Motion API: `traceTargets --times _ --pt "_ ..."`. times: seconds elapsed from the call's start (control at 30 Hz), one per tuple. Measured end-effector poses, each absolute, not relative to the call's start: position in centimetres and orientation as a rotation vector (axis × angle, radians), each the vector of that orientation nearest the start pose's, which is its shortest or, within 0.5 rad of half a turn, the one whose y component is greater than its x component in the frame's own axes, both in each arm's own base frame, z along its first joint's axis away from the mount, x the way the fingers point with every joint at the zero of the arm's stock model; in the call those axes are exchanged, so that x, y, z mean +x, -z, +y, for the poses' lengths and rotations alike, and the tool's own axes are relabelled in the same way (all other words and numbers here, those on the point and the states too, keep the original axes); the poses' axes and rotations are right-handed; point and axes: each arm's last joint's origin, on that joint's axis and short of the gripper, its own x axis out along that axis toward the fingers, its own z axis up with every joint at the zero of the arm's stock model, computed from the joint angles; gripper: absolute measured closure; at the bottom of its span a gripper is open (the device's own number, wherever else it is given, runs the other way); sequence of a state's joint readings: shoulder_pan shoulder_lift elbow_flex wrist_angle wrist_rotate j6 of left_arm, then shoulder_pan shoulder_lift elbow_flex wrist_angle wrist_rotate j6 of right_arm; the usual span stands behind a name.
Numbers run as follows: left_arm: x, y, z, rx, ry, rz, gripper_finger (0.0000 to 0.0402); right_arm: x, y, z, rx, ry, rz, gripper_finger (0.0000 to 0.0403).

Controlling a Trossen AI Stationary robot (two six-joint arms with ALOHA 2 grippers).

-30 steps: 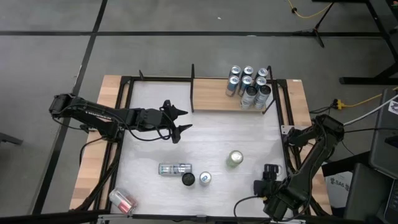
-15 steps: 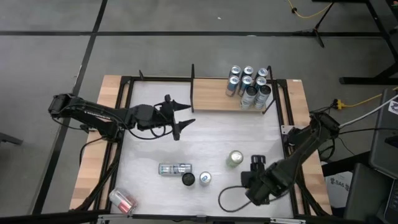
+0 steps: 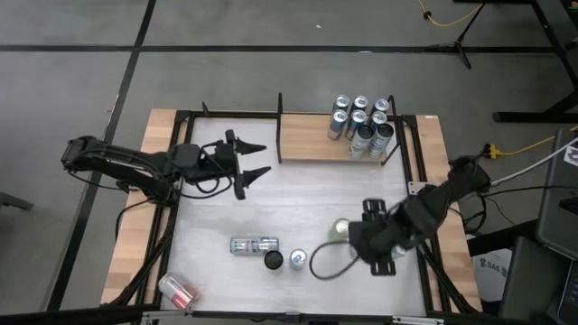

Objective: Place canned beverage on shelf
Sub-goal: Put the white-blue soda can on the shelf aligned with the other white-blue soda cans

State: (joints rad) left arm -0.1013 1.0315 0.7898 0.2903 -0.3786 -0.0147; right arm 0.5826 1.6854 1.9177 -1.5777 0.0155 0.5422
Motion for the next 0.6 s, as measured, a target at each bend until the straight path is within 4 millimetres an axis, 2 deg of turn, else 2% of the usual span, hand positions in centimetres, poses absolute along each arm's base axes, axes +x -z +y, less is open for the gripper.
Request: traceTargets --times 0.13,0.27,0.43,0.6 --pt "22.8 -33.3 -1.3 -0.019 -0.275 -0.020 0.0119 25.8 -41.3 13.7 0.032 -0.168 1.252 0.0149" --pt "22.8 -32.9 -1.3 -0.010 -0.274 0.016 0.0119 27.1 -42.5 10.2 -0.030 -0.173 1.189 0.0149" --pt "22.9 -32.7 -1.3 -0.007 -0.274 0.037 0.0119 28.6 -42.3 4.7 -0.098 -0.119 1.188 0.0149" --pt "22.9 -32.7 -1.3 -0.007 -0.275 0.036 0.0119 29.2 -40.9 -1.6 -0.127 0.024 1.252 0.0149"
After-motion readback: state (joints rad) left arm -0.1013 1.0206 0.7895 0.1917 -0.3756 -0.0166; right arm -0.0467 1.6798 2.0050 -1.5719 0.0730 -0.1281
